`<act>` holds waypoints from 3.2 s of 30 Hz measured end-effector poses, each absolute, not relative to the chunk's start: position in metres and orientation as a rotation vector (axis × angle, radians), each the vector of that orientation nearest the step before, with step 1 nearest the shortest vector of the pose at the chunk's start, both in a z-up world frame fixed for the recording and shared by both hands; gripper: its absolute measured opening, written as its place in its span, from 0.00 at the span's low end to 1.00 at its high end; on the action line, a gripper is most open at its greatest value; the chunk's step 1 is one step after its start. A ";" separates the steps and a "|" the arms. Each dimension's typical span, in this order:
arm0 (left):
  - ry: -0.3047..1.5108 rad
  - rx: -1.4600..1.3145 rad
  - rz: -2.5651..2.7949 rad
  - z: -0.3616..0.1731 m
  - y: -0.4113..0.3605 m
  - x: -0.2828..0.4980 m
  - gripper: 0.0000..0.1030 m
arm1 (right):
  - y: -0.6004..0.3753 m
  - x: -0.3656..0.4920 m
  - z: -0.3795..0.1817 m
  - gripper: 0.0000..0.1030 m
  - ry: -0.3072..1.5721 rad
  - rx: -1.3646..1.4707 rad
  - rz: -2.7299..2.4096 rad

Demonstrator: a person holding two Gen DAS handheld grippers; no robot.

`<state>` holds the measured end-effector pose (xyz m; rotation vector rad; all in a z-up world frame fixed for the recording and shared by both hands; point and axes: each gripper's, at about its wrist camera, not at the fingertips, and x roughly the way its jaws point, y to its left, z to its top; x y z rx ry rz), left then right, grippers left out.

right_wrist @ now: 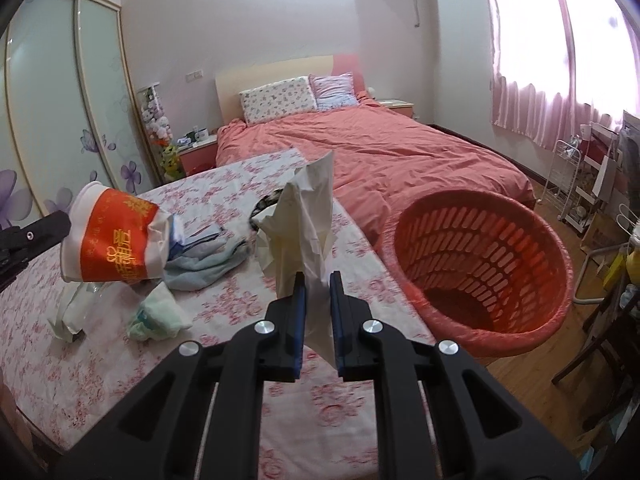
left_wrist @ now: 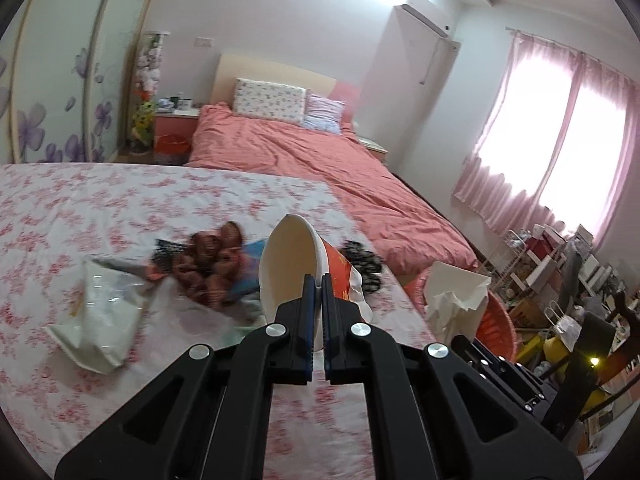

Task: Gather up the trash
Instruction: 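Carry the cup and tissue over the orange basket and open both tools, then move both open tools back toward the remaining trash on the bedspread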

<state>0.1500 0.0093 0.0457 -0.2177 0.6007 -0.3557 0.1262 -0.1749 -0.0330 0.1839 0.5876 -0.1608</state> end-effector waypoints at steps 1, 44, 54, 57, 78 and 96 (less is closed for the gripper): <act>0.602 -0.218 -0.365 0.046 0.005 0.150 0.03 | -0.179 0.125 -0.032 0.12 0.584 0.185 -0.168; 0.806 -0.120 -0.694 -0.009 -0.215 0.191 0.03 | -0.369 0.140 -0.074 0.21 0.587 0.383 -0.418; 0.872 -0.114 -0.682 -0.018 -0.211 0.196 0.03 | -0.372 0.131 -0.072 0.36 0.582 0.379 -0.454; 0.853 -0.095 -0.655 -0.011 -0.201 0.192 0.20 | -0.367 0.128 -0.068 0.40 0.575 0.366 -0.453; 0.707 -0.072 -0.252 0.016 -0.017 0.141 0.42 | -0.230 0.121 -0.031 0.49 0.557 0.259 -0.200; 0.689 -0.149 0.023 0.001 0.125 0.129 0.50 | -0.068 0.170 -0.059 0.48 0.695 0.113 0.078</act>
